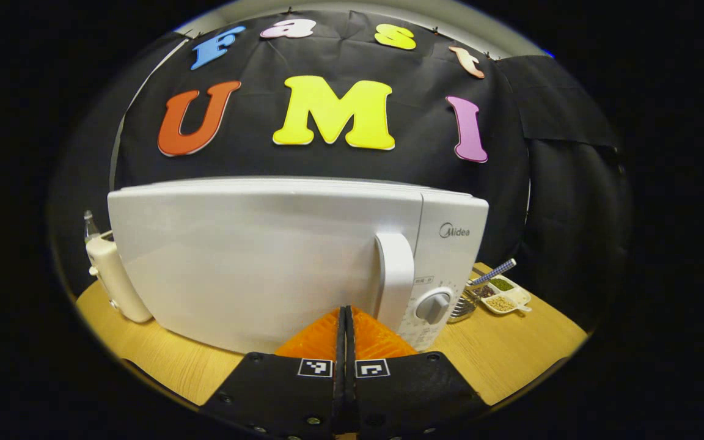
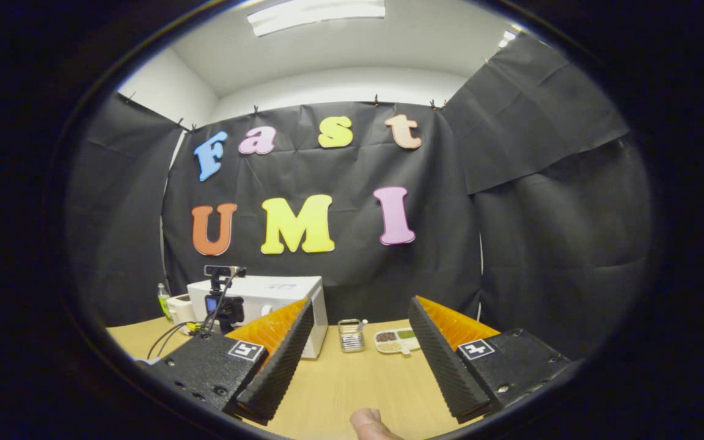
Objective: Open the microwave oven with the left hand, put the food in, and close the microwave oven.
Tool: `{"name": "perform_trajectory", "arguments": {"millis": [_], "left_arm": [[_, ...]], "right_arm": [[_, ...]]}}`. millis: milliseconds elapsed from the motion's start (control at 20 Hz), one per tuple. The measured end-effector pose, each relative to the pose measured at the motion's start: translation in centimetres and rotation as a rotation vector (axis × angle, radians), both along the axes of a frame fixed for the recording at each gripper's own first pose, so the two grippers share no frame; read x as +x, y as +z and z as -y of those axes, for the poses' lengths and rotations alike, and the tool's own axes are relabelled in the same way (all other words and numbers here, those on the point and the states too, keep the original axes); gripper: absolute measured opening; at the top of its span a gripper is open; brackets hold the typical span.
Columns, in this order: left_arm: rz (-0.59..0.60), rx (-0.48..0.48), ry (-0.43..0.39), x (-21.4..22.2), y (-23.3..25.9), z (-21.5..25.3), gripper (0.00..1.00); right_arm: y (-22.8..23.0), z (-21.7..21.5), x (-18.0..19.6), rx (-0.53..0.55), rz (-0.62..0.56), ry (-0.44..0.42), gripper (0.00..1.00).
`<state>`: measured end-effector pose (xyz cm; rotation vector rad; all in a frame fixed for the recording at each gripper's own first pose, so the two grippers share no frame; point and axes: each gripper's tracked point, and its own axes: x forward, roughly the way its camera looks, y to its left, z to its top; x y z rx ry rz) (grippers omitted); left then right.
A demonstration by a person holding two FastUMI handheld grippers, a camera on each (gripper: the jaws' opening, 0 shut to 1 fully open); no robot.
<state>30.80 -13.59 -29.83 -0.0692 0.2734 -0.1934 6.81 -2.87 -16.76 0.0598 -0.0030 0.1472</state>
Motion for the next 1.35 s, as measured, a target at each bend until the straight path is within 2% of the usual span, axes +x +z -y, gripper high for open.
{"name": "perform_trajectory", "arguments": {"millis": [250, 400, 550, 700, 850, 950, 1100, 1150, 1250, 1300, 1350], "left_arm": [[0.112, 0.032, 0.019, -6.9, 5.6, -2.2, 0.00], [0.117, 0.001, 0.031, -11.5, 7.9, -3.6, 0.00], [0.154, 0.016, 0.067, -15.3, 10.6, -5.6, 0.00], [0.166, -0.002, 0.029, -19.8, 12.7, -5.2, 0.00], [0.183, 0.038, 0.034, -23.8, 14.5, -6.1, 0.00], [0.203, 0.058, 0.074, -26.7, 15.4, -7.0, 0.01], [0.283, 0.090, 0.113, -30.2, 17.1, -7.2, 0.95], [0.302, 0.098, 0.119, -31.1, 17.3, -7.2, 0.93], [0.302, 0.089, 0.132, -32.8, 17.0, -7.5, 0.95], [0.297, 0.079, 0.140, -33.4, 16.9, -7.7, 0.95], [0.298, 0.075, 0.152, -34.0, 17.1, -8.1, 0.95]], "right_arm": [[0.8, -0.1, -1.1, 0.017, 0.009, -0.003, 1.00], [1.3, -0.2, -1.7, 0.025, 0.012, -0.005, 1.00], [1.3, -0.4, -2.5, 0.048, 0.009, -0.005, 1.00], [1.3, -0.3, -3.5, 0.065, 0.007, -0.009, 1.00], [1.6, -0.4, -4.7, 0.068, 0.020, -0.009, 1.00], [2.0, -0.7, -5.3, 0.061, 0.028, -0.006, 1.00], [2.3, -0.9, -6.5, 0.050, 0.043, -0.003, 1.00], [2.4, -1.0, -6.8, 0.041, 0.046, -0.002, 1.00], [2.6, -1.1, -7.5, 0.029, 0.049, -0.005, 1.00], [2.7, -1.1, -7.9, 0.029, 0.048, -0.004, 0.90], [2.8, -1.2, -8.3, 0.029, 0.050, -0.001, 1.00]]}}
